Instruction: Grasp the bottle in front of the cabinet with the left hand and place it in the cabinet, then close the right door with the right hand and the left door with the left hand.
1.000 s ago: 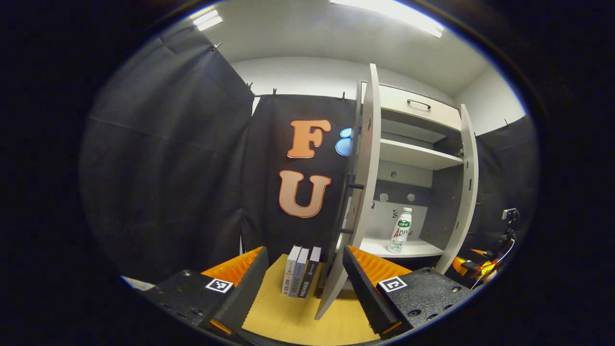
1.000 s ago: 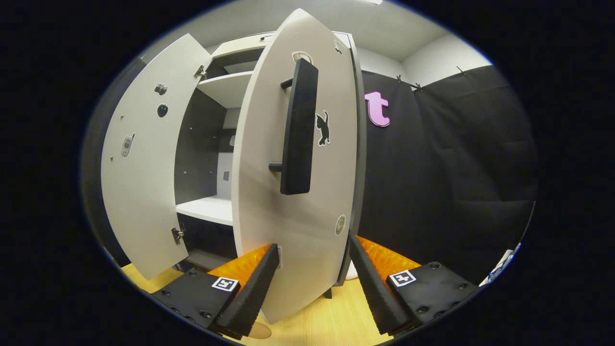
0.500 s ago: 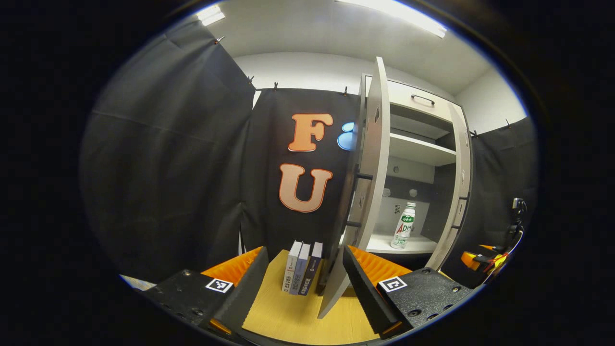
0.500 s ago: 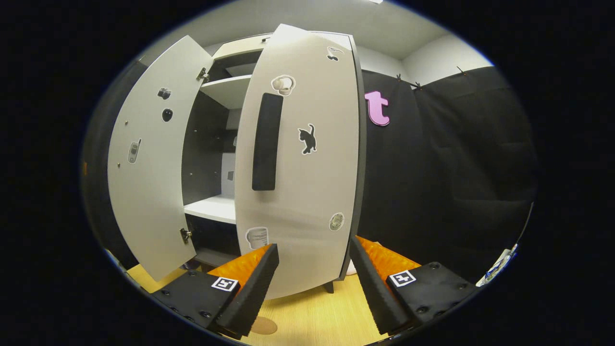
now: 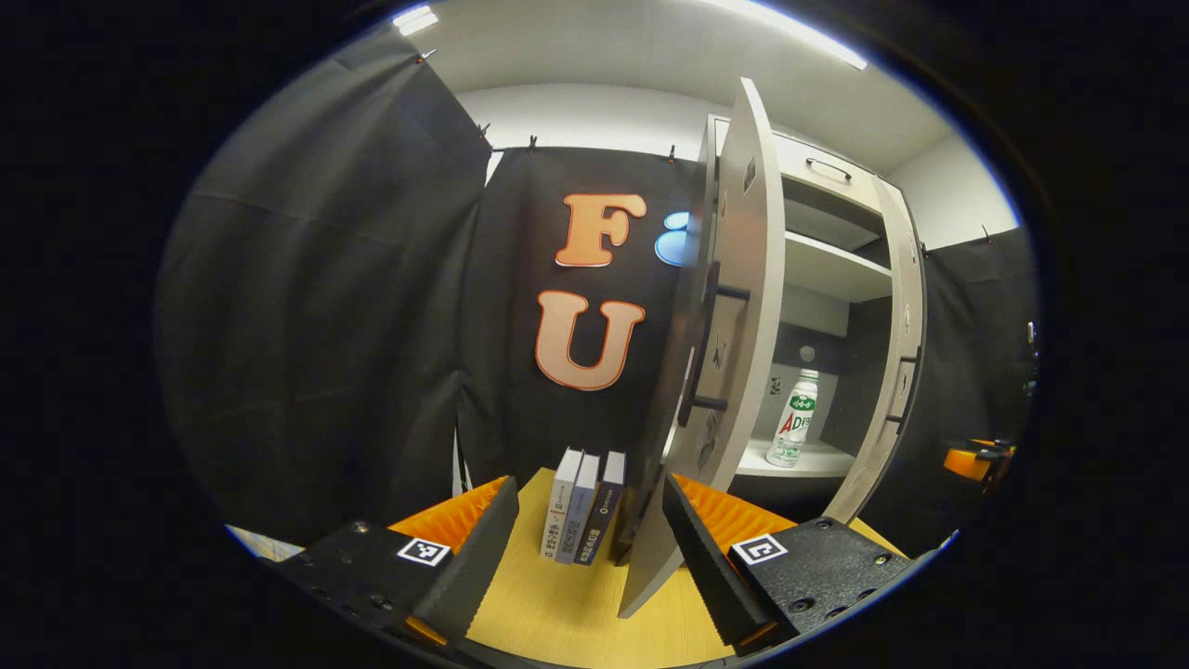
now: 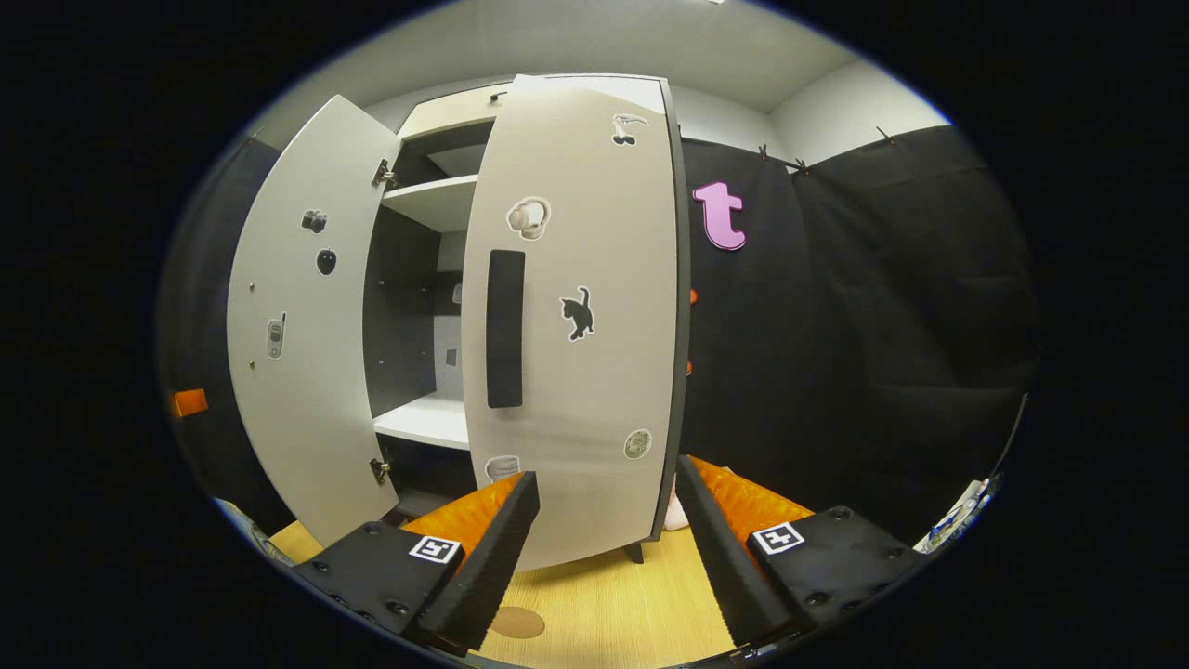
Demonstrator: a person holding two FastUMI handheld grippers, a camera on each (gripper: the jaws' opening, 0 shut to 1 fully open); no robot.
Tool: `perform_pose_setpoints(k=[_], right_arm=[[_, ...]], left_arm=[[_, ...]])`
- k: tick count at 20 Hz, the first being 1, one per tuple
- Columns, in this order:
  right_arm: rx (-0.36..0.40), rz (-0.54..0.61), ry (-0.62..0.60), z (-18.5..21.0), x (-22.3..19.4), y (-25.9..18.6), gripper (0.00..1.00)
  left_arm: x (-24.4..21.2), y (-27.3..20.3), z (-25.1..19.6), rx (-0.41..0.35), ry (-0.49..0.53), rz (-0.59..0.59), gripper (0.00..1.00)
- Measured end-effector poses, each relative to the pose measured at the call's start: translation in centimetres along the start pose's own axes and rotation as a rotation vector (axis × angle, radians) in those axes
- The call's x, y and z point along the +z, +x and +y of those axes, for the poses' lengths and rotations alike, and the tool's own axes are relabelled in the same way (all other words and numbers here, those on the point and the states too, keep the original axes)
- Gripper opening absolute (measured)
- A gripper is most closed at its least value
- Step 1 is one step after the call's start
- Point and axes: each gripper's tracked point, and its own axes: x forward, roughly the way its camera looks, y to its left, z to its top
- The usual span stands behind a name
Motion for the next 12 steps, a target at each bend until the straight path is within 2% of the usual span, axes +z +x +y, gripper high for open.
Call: perform_pose_setpoints(k=[1, 2, 3, 6, 7, 8, 10, 12], right_arm=[[-0.002, -0.01, 0.001, -0.2, 0.6, -0.4, 0.98], [-0.007, -0.019, -0.001, -0.4, 1.2, -0.8, 0.89], [-0.012, -0.029, -0.003, -0.7, 1.8, -1.1, 0.98], [-0.04, -0.055, -0.024, -1.8, 2.9, -2.0, 0.98], [-0.046, -0.056, -0.029, -2.1, 3.1, -2.3, 0.89], [-0.049, -0.052, -0.032, -2.4, 3.0, -2.5, 0.98], [-0.054, -0.045, -0.034, -2.9, 3.0, -2.9, 0.98], [-0.065, -0.05, -0.035, -3.4, 3.3, -3.2, 0.98]], left_arm=[[-0.5, 0.6, 0.0, -0.002, 0.0, 0.011, 0.92], [-1.0, 1.2, 0.1, -0.003, 0.003, 0.017, 0.95], [-1.5, 1.8, 0.1, -0.005, 0.008, 0.024, 0.95], [-3.1, 4.0, 0.4, -0.012, 0.009, 0.058, 0.95], [-3.4, 4.6, 0.3, -0.017, 0.006, 0.064, 0.95], [-3.8, 5.2, 0.4, -0.019, 0.008, 0.069, 0.95], [-4.6, 6.5, 0.5, -0.022, 0.025, 0.084, 0.92], [-5.3, 7.4, 0.3, -0.023, 0.048, 0.093, 0.95]])
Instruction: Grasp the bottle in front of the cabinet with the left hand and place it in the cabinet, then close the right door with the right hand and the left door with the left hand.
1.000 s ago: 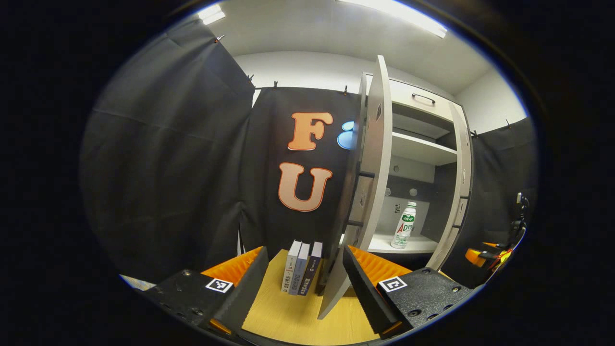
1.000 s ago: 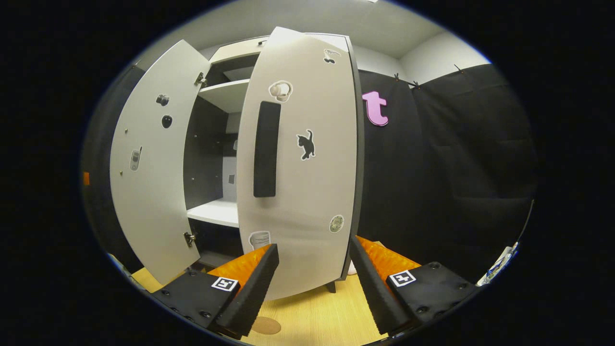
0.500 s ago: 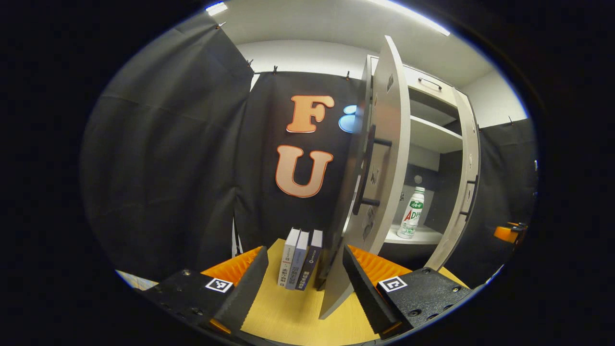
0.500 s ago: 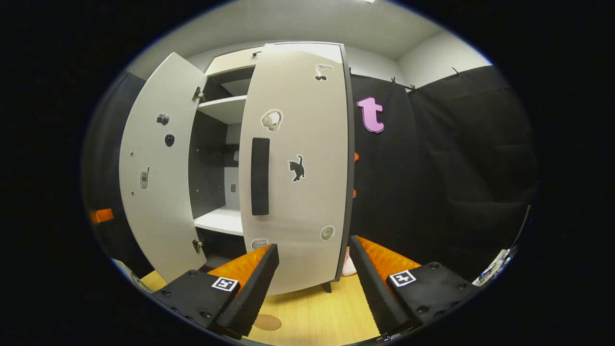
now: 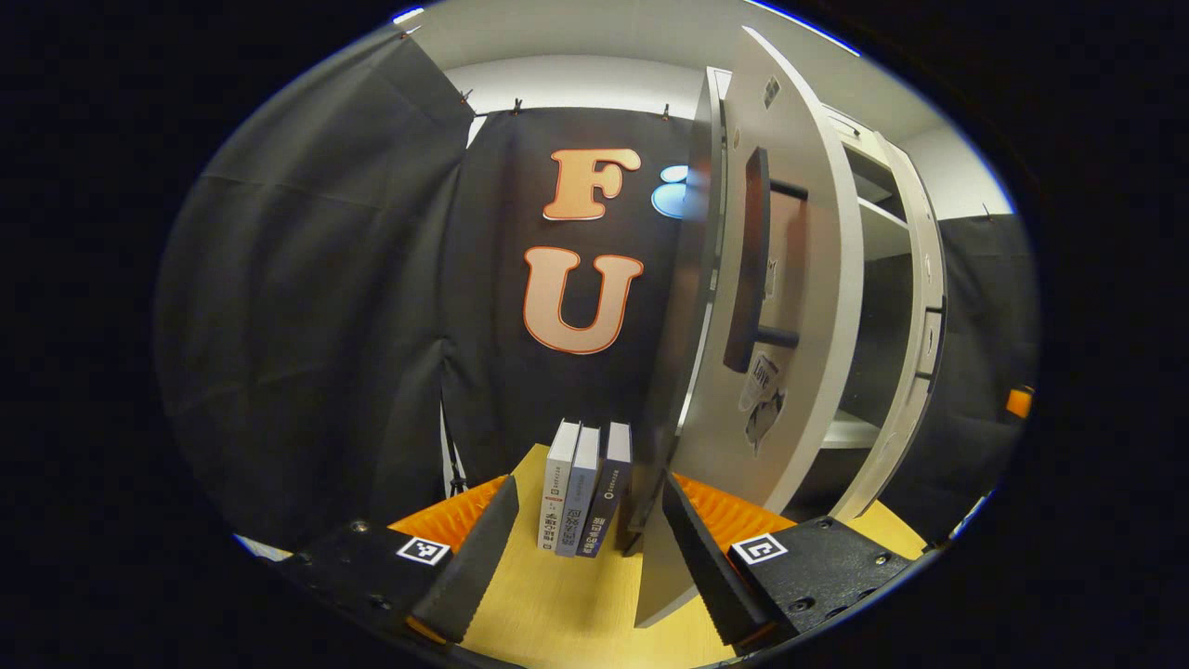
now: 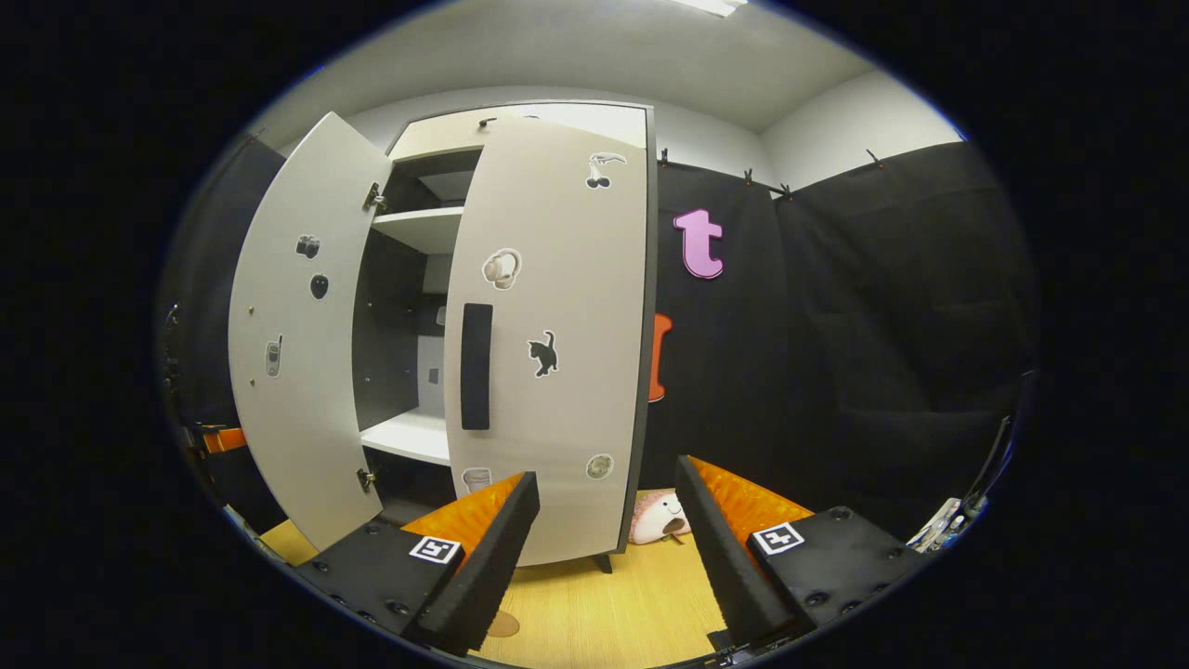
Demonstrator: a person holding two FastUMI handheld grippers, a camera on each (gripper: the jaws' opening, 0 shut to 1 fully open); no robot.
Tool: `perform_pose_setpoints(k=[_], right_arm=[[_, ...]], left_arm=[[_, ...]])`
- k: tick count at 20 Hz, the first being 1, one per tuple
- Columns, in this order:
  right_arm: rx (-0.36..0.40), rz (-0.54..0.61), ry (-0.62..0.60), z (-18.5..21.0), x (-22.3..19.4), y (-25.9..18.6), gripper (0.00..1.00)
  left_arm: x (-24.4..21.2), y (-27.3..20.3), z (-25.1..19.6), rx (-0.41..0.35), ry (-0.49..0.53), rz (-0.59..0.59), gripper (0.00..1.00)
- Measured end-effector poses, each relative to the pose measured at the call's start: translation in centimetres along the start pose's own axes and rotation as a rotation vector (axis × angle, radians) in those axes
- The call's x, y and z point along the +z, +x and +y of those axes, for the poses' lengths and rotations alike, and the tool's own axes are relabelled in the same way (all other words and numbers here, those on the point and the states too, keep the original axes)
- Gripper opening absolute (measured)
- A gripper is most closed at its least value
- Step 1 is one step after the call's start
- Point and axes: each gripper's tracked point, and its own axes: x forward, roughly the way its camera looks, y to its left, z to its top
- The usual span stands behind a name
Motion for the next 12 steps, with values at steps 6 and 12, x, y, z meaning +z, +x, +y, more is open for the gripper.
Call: perform_pose_setpoints(k=[6, 12], right_arm=[[-0.024, -0.009, 0.002, -0.9, -0.1, -0.7, 0.98], [-0.015, 0.009, 0.004, -1.0, -0.7, -0.9, 0.98]], left_arm=[[-0.1, 1.0, -2.2, -0.026, 0.046, -0.004, 0.95], [-0.1, 0.9, -2.8, -0.027, 0.078, -0.005, 0.92]])
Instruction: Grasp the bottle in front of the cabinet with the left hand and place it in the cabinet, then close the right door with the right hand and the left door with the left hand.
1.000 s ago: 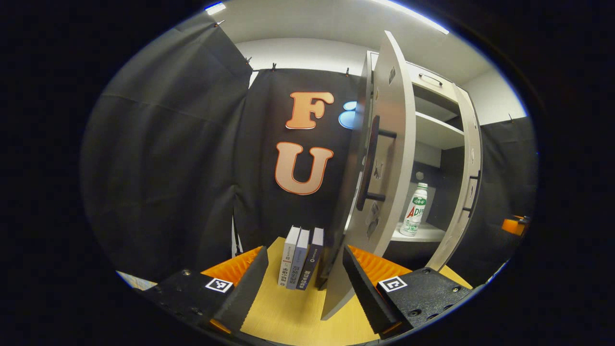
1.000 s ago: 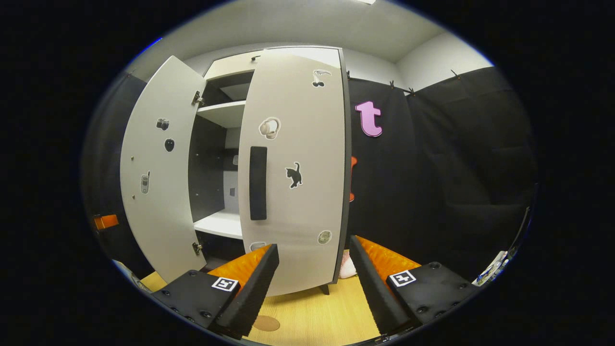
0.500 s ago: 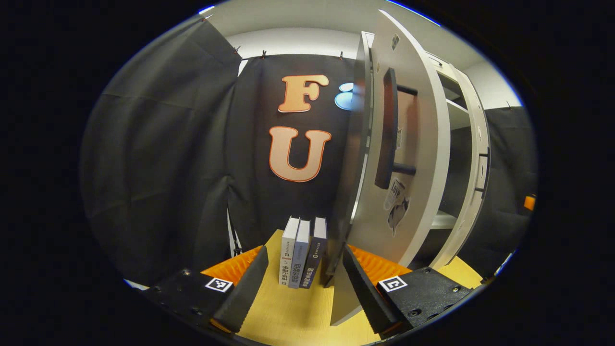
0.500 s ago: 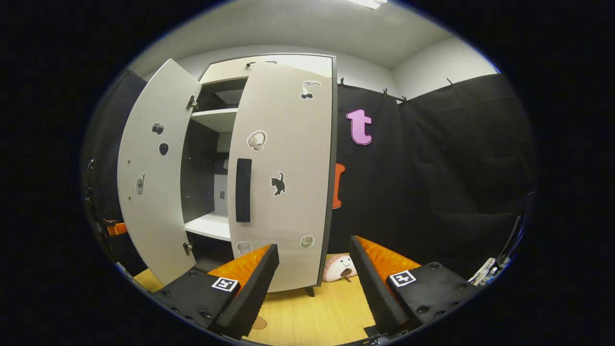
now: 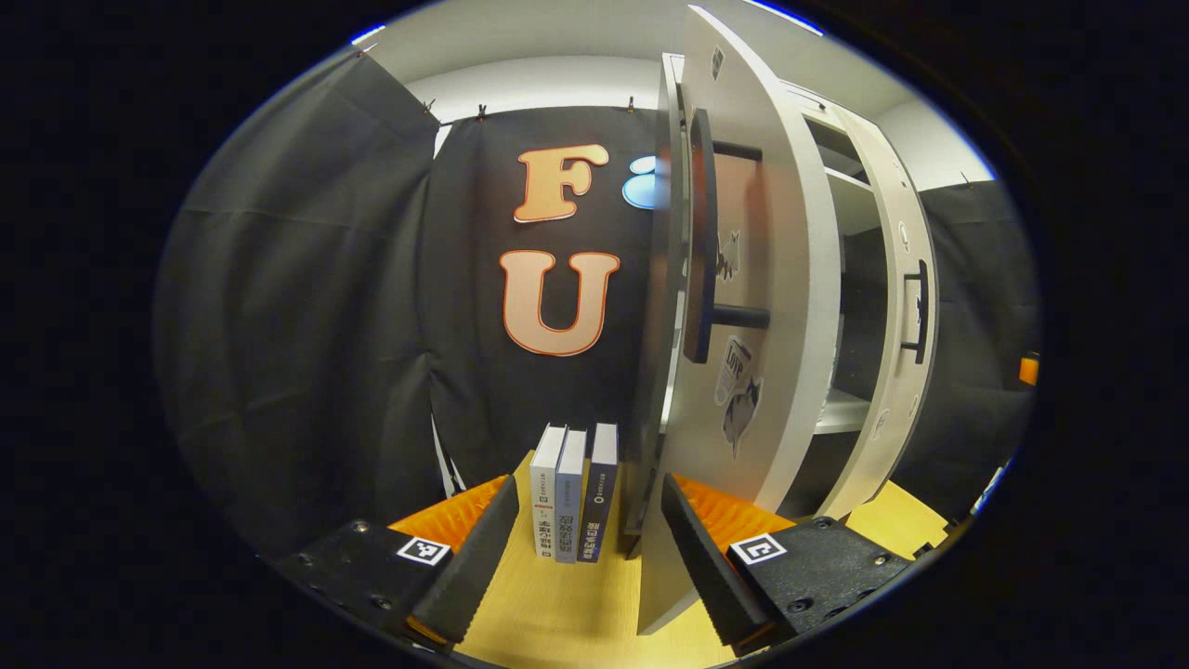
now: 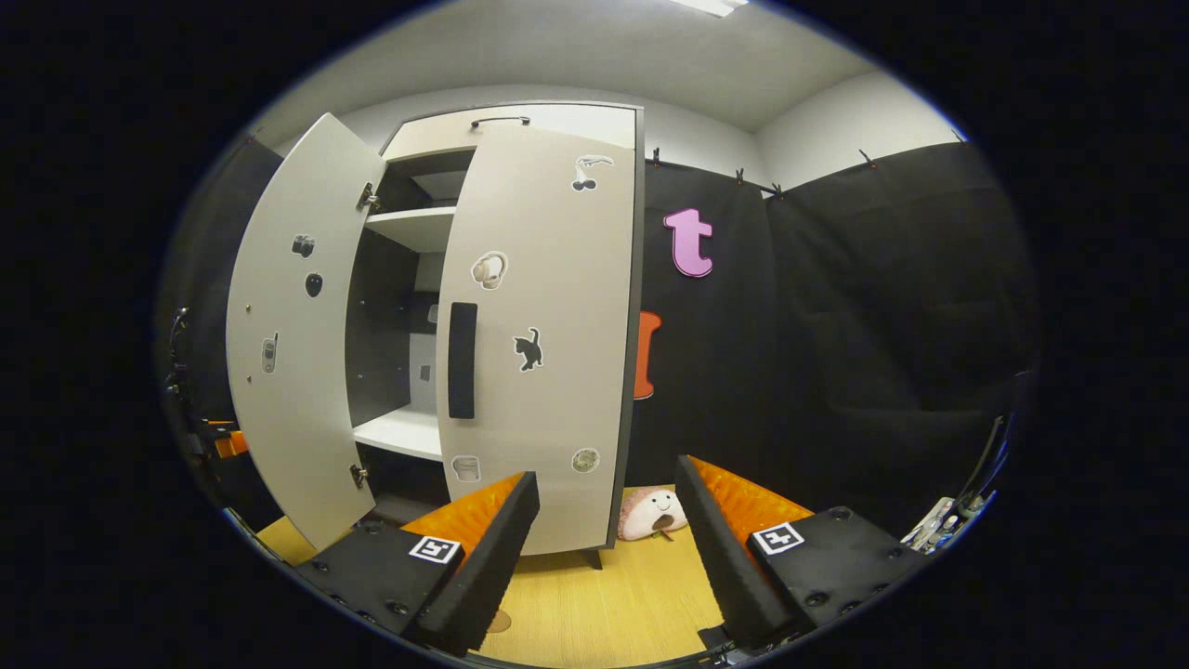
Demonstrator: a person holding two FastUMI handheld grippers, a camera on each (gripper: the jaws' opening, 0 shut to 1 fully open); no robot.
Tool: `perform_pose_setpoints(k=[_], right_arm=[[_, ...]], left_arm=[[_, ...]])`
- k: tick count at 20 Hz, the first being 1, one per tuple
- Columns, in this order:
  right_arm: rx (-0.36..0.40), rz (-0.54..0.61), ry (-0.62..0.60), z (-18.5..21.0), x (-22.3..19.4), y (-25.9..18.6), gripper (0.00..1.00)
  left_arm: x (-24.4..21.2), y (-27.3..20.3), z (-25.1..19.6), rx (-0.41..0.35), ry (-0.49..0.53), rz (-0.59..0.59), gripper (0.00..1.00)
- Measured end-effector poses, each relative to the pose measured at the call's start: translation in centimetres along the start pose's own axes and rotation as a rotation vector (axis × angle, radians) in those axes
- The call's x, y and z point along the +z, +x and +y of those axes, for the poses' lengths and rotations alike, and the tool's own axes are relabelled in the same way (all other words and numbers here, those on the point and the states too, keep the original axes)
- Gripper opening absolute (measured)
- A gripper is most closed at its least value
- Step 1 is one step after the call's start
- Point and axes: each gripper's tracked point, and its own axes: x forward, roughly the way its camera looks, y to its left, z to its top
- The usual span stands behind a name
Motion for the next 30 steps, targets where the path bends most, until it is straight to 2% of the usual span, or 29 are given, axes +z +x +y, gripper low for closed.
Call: perform_pose_setpoints(k=[1, 7, 8, 10, 14, 15, 16, 19, 20, 21, 28, 29, 30], right_arm=[[0.002, 0.001, 0.002, 0.1, 0.0, 0.0, 0.98], [0.007, -0.01, -0.017, -0.8, 0.5, 0.1, 0.98], [0.004, -0.017, -0.02, -1.3, 0.8, 0.2, 0.89], [0.003, -0.03, -0.023, -2.2, 1.3, 0.8, 0.89], [0.019, -0.051, -0.038, -4.2, 2.0, 2.8, 0.89], [0.027, -0.051, -0.04, -4.5, 2.1, 3.4, 0.89], [0.036, -0.051, -0.041, -4.9, 2.2, 3.9, 0.89], [0.053, -0.05, -0.039, -6.2, 2.0, 5.5, 0.89], [0.057, -0.053, -0.037, -6.6, 2.1, 5.9, 0.89], [0.06, -0.057, -0.035, -7.0, 2.1, 6.3, 0.89], [0.063, -0.051, -0.036, -9.7, 1.5, 7.9, 0.89], [0.056, -0.052, -0.035, -10.2, 1.5, 8.0, 0.98], [0.048, -0.051, -0.031, -10.7, 1.3, 8.2, 0.98]], left_arm=[[0.0, 0.0, -0.5, -0.007, 0.001, 0.0, 0.95], [-0.6, 0.0, -4.0, -0.051, -0.04, 0.018, 0.94], [-0.6, 0.2, -4.8, -0.057, -0.041, 0.018, 0.91], [-0.7, 0.3, -6.4, -0.068, -0.03, 0.02, 0.94], [-0.7, 0.9, -9.6, -0.09, -0.014, 0.01, 0.94], [-0.6, 1.3, -10.1, -0.081, -0.022, 0.008, 0.9], [-0.5, 1.7, -10.4, -0.071, -0.029, 0.007, 0.94], [-0.1, 2.7, -11.3, -0.048, -0.038, 0.004, 0.94], [0.1, 2.9, -11.7, -0.047, -0.037, 0.001, 0.91], [0.3, 3.1, -12.0, -0.043, -0.036, -0.002, 0.94], [-0.3, 5.8, -14.5, -0.025, -0.036, 0.011, 0.94], [-0.3, 6.4, -15.1, -0.031, -0.03, 0.012, 0.9], [-0.5, 7.0, -15.8, -0.04, -0.028, 0.014, 0.91]])
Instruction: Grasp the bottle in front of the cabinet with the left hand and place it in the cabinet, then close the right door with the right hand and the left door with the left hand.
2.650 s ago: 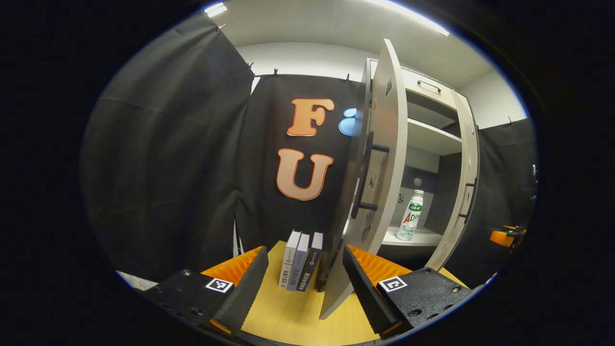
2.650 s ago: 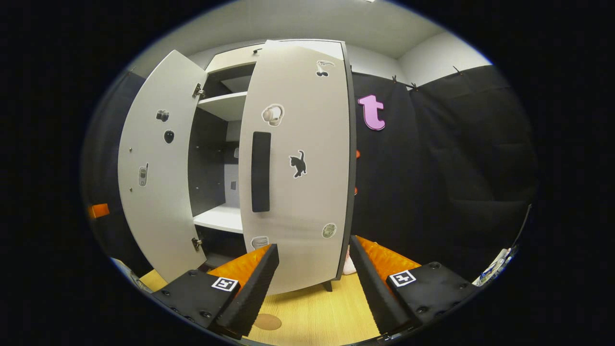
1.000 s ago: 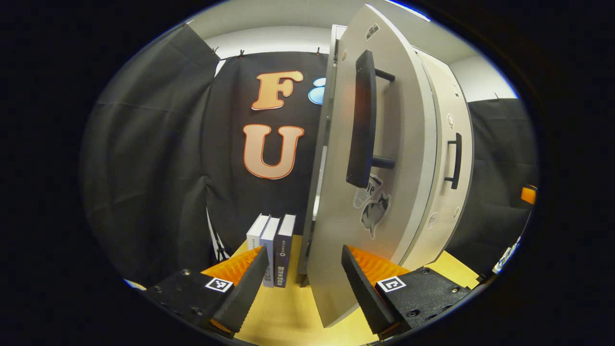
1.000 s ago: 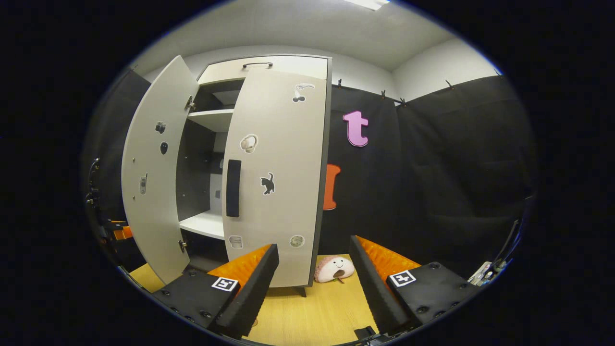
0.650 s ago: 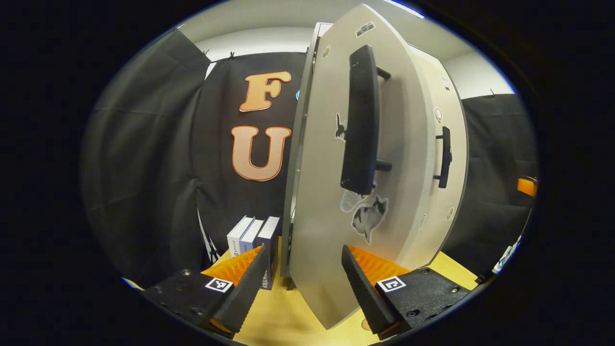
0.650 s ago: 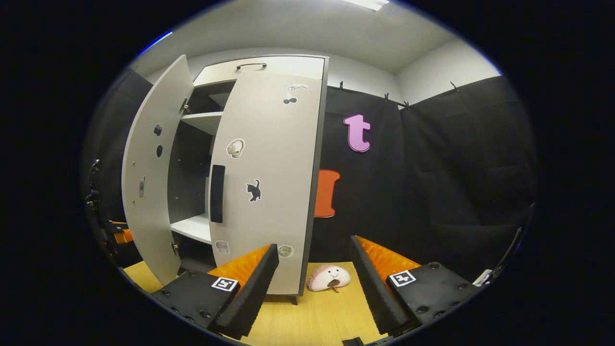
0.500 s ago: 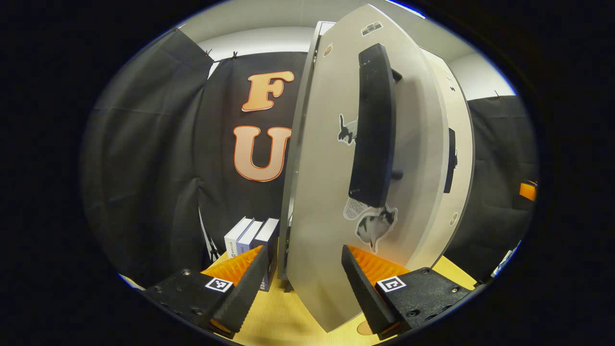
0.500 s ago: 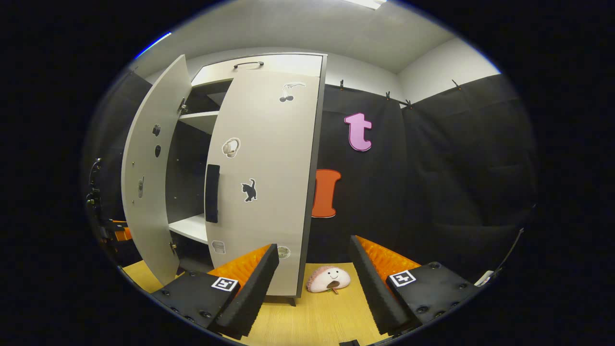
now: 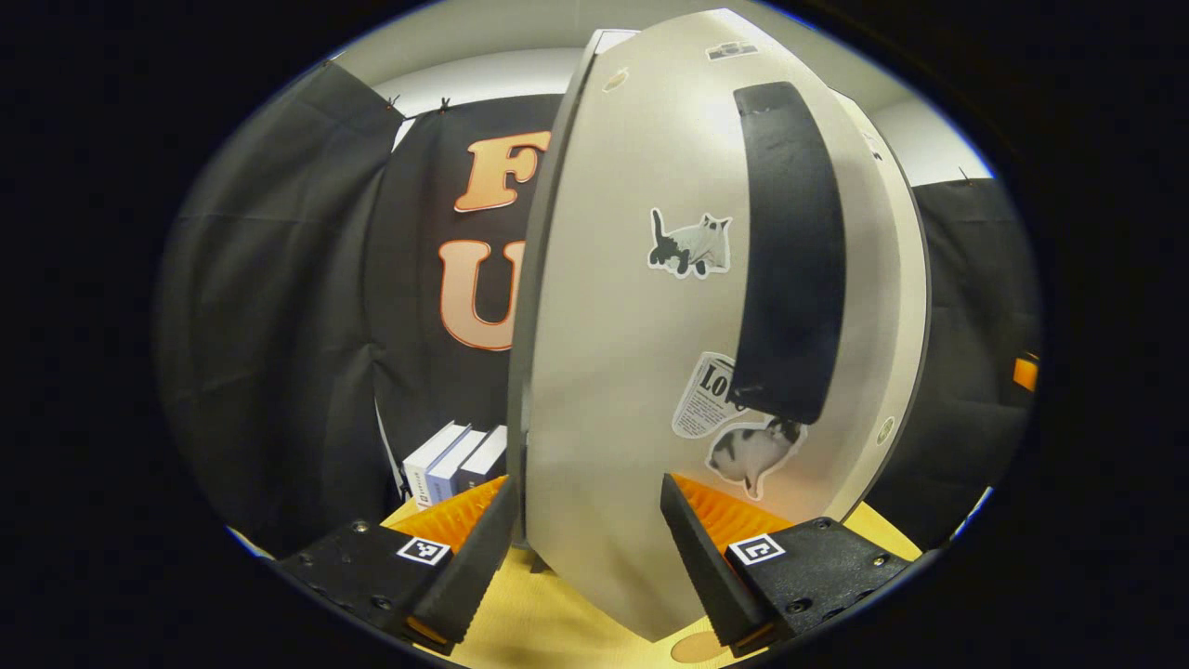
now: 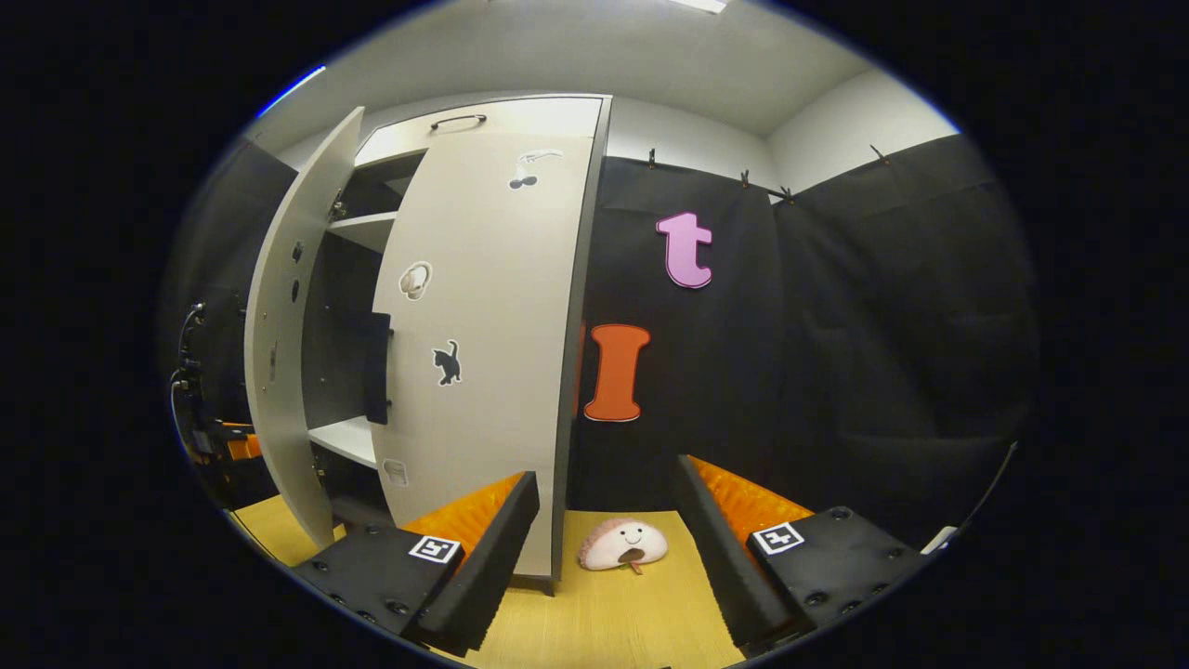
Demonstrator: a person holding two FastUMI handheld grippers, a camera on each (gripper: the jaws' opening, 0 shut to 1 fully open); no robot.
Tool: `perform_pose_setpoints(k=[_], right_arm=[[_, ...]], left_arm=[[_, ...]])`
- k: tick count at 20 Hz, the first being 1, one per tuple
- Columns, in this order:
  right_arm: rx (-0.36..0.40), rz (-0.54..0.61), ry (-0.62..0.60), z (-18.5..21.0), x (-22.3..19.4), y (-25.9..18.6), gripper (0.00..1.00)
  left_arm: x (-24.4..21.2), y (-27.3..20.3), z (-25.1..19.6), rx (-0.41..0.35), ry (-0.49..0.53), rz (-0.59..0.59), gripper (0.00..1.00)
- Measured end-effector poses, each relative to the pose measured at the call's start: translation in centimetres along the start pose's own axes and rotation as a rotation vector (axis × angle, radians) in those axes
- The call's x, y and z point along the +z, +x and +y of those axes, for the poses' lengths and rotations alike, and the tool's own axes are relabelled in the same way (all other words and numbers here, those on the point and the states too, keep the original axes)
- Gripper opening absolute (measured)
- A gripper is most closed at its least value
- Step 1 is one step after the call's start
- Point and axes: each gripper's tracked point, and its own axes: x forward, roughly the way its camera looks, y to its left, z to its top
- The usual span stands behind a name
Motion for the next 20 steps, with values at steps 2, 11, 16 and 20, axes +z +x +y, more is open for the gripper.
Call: perform_pose_setpoints(k=[2, 11, 16, 20], right_arm=[[-0.011, 0.009, 0.005, -0.9, -0.5, 0.2, 0.98], [-0.058, 0.022, 0.014, -3.8, -1.4, 0.6, 0.89], [-0.061, 0.028, 0.021, -4.3, -1.8, 1.4, 0.89], [-0.057, 0.039, 0.027, -4.5, -2.4, 2.1, 0.98]], left_arm=[[-0.1, 1.4, -1.2, -0.01, 0.011, 0.006, 0.94], [-0.5, 4.8, -3.4, -0.016, 0.027, 0.024, 0.94], [-1.2, 6.1, -4.1, -0.016, 0.021, 0.043, 0.95], [-1.2, 6.9, -4.4, -0.014, 0.039, 0.04, 0.95]])
